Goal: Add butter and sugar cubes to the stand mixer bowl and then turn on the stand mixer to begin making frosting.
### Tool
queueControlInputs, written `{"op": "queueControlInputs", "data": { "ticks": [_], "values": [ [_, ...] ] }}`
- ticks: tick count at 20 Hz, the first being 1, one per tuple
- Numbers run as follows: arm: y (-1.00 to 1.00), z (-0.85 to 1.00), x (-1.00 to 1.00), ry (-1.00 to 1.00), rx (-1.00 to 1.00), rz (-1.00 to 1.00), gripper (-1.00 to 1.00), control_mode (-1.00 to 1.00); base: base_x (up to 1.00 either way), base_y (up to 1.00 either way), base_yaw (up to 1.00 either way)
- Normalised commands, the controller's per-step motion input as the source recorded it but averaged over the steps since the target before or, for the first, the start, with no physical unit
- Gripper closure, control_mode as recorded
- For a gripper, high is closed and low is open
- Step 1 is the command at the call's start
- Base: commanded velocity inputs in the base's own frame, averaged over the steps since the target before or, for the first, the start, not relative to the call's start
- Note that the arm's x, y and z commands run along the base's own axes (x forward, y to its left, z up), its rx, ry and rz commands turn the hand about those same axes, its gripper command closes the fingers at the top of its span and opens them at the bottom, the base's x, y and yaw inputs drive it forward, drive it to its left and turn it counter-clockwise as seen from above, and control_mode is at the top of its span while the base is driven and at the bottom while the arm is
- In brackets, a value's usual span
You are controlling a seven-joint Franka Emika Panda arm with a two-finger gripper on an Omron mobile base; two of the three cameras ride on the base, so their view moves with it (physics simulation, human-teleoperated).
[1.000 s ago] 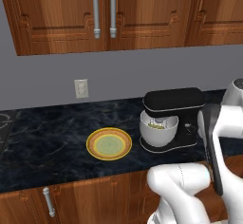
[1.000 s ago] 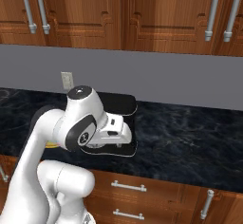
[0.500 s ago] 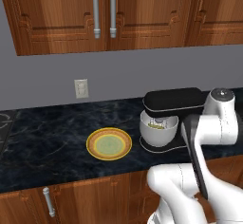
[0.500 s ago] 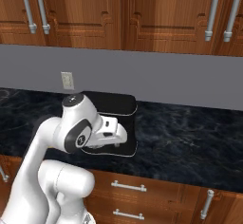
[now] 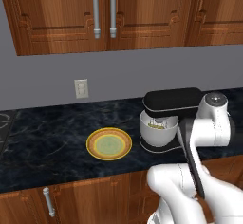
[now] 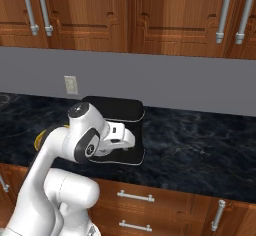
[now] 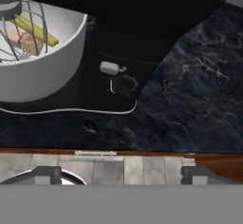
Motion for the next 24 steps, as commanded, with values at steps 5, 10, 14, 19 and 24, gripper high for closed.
{"op": "queueControlInputs", "data": {
  "ticks": [5,10,14,19,24],
  "values": [
    [0.0,-0.26,0.06,-0.13,-0.03,0.0,-1.0,-1.0,0.0,0.0,0.0],
    [0.0,-0.11,0.23,-0.04,-0.03,0.0,-1.0,-1.0,0.0,0.0,0.0],
    [0.0,-0.23,0.23,0.0,-0.04,0.0,-1.0,-1.0,0.0,0.0,0.0],
    [-0.06,-0.22,0.39,0.0,-0.02,0.0,-1.0,-1.0,0.0,0.0,0.0],
    [-0.12,-0.21,0.43,0.0,-0.01,0.0,-1.0,-1.0,0.0,0.0,0.0]
  ]
}}
